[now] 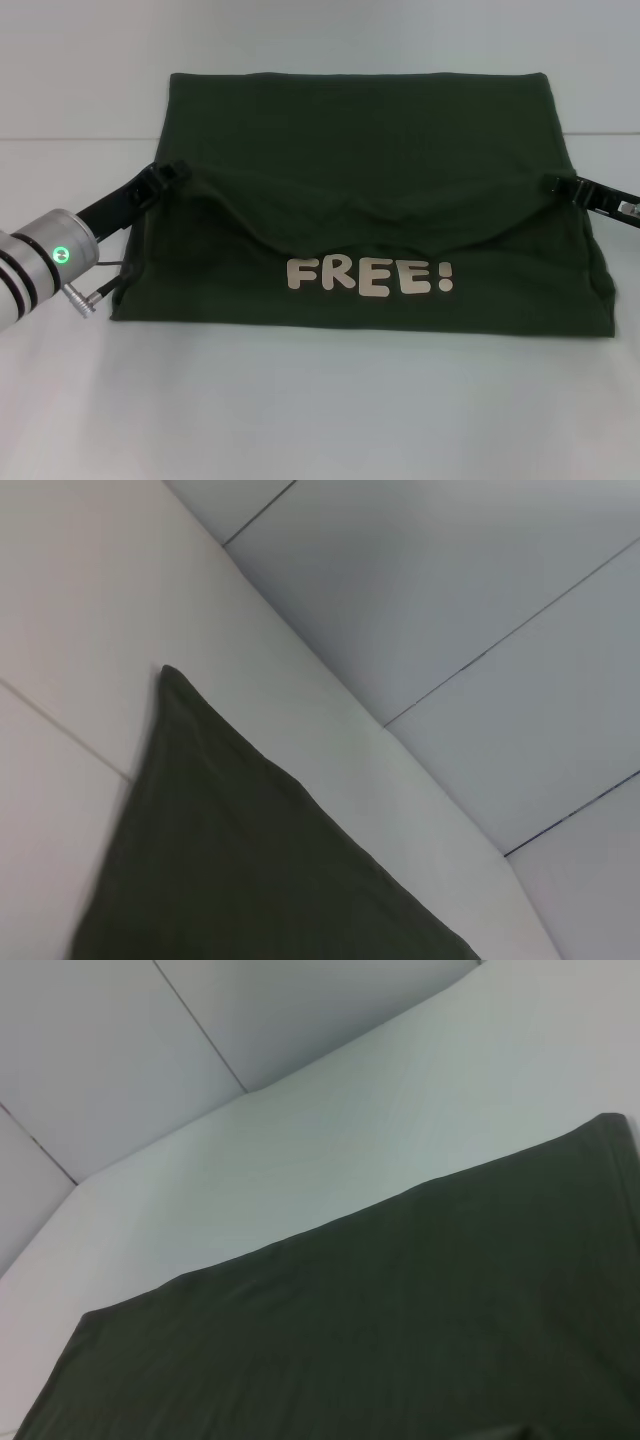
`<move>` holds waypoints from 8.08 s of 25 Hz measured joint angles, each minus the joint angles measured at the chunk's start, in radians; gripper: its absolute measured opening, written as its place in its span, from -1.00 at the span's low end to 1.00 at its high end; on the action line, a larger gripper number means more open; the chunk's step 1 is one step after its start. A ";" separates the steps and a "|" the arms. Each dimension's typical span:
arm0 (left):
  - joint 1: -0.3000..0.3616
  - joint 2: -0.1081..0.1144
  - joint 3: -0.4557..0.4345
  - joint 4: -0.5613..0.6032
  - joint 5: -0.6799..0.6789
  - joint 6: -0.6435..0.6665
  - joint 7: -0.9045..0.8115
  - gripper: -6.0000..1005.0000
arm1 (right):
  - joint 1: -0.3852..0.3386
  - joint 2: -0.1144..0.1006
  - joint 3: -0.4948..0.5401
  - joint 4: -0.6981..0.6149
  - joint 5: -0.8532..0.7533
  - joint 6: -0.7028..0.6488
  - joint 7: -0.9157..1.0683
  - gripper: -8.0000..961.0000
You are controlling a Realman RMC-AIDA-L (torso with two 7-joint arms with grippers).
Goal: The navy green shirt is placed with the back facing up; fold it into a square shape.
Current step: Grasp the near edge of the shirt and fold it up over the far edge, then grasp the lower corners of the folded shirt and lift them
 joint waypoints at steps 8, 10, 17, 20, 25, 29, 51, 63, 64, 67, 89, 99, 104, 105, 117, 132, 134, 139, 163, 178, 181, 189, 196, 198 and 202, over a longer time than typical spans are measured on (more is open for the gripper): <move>0.036 0.007 -0.012 0.010 -0.068 -0.001 0.004 -0.38 | -0.021 -0.002 0.013 -0.006 0.025 -0.049 -0.025 -0.10; 0.045 0.010 -0.010 0.019 -0.065 0.010 -0.001 -0.24 | -0.037 -0.008 0.011 -0.011 0.063 -0.077 -0.029 -0.01; 0.108 0.079 0.081 0.124 0.114 0.263 -0.222 0.32 | -0.097 -0.041 0.004 -0.024 0.094 -0.277 -0.058 0.33; 0.105 0.102 0.090 0.211 0.293 0.387 -0.326 0.32 | -0.124 -0.050 -0.003 -0.025 0.083 -0.411 -0.113 0.60; 0.071 0.127 0.093 0.261 0.497 0.427 -0.381 0.32 | -0.155 -0.070 -0.041 -0.028 0.030 -0.609 -0.207 0.86; 0.061 0.131 0.094 0.266 0.524 0.398 -0.381 0.32 | -0.174 -0.066 -0.064 -0.030 -0.030 -0.753 -0.362 0.94; 0.065 0.117 0.137 0.245 0.544 0.288 -0.347 0.33 | -0.167 -0.039 -0.074 -0.026 -0.076 -0.789 -0.466 0.93; 0.060 0.108 0.182 0.231 0.540 0.299 -0.348 0.33 | -0.167 -0.031 -0.075 -0.033 -0.076 -0.788 -0.465 0.92; 0.059 0.107 0.185 0.231 0.539 0.304 -0.348 0.33 | -0.167 -0.031 -0.075 -0.032 -0.076 -0.788 -0.465 0.92; 0.053 0.106 0.199 0.229 0.538 0.310 -0.346 0.32 | -0.167 -0.031 -0.075 -0.031 -0.076 -0.788 -0.465 0.92; 0.053 0.103 0.253 0.241 0.556 0.267 -0.343 -0.65 | -0.171 -0.042 -0.075 -0.049 -0.076 -0.797 -0.407 0.91; 0.050 0.105 0.258 0.249 0.559 0.272 -0.340 -0.92 | -0.140 -0.104 -0.113 -0.486 -0.222 -0.808 0.358 0.91; 0.050 0.107 0.255 0.255 0.559 0.277 -0.339 -0.92 | -0.047 -0.156 -0.134 -0.565 -0.509 -0.829 0.697 0.91; 0.050 0.108 0.255 0.256 0.559 0.277 -0.339 -0.92 | -0.035 -0.156 -0.128 -0.567 -0.551 -0.825 0.708 0.91; 0.048 0.109 0.253 0.256 0.559 0.275 -0.339 -0.92 | 0.030 -0.142 -0.152 -0.349 -0.657 -0.617 0.690 0.91; 0.046 0.111 0.252 0.256 0.554 0.276 -0.339 -0.92 | 0.089 -0.110 -0.221 -0.235 -0.660 -0.492 0.670 0.81; 0.046 0.111 0.252 0.256 0.552 0.277 -0.339 -0.92 | 0.087 -0.112 -0.221 -0.234 -0.660 -0.492 0.670 0.80; 0.044 0.111 0.252 0.256 0.552 0.277 -0.341 -0.92 | 0.076 -0.117 -0.220 -0.235 -0.660 -0.494 0.669 0.77; 0.040 0.111 0.252 0.256 0.550 0.275 -0.340 -0.92 | 0.083 -0.098 -0.222 -0.236 -0.662 -0.477 0.657 0.61; 0.039 0.112 0.251 0.264 0.549 0.277 -0.344 -0.92 | 0.085 -0.103 -0.244 -0.230 -0.665 -0.474 0.662 -0.53; 0.038 0.113 0.251 0.266 0.549 0.277 -0.346 -0.92 | 0.084 -0.105 -0.244 -0.233 -0.665 -0.474 0.664 -0.82; 0.054 0.120 0.220 0.295 0.546 0.358 -0.348 -0.92 | 0.082 -0.128 -0.237 -0.236 -0.663 -0.530 0.632 -0.92; 0.086 0.150 0.126 0.328 0.604 0.627 -0.350 -0.92 | 0.055 -0.171 -0.217 -0.245 -0.655 -0.776 0.516 -0.92; 0.095 0.151 0.121 0.342 0.648 0.718 -0.353 -0.92 | 0.040 -0.172 -0.217 -0.247 -0.656 -0.841 0.469 -0.92; 0.114 0.151 0.105 0.347 0.743 0.867 -0.359 -0.92 | 0.003 -0.166 -0.228 -0.245 -0.663 -0.945 0.366 -0.92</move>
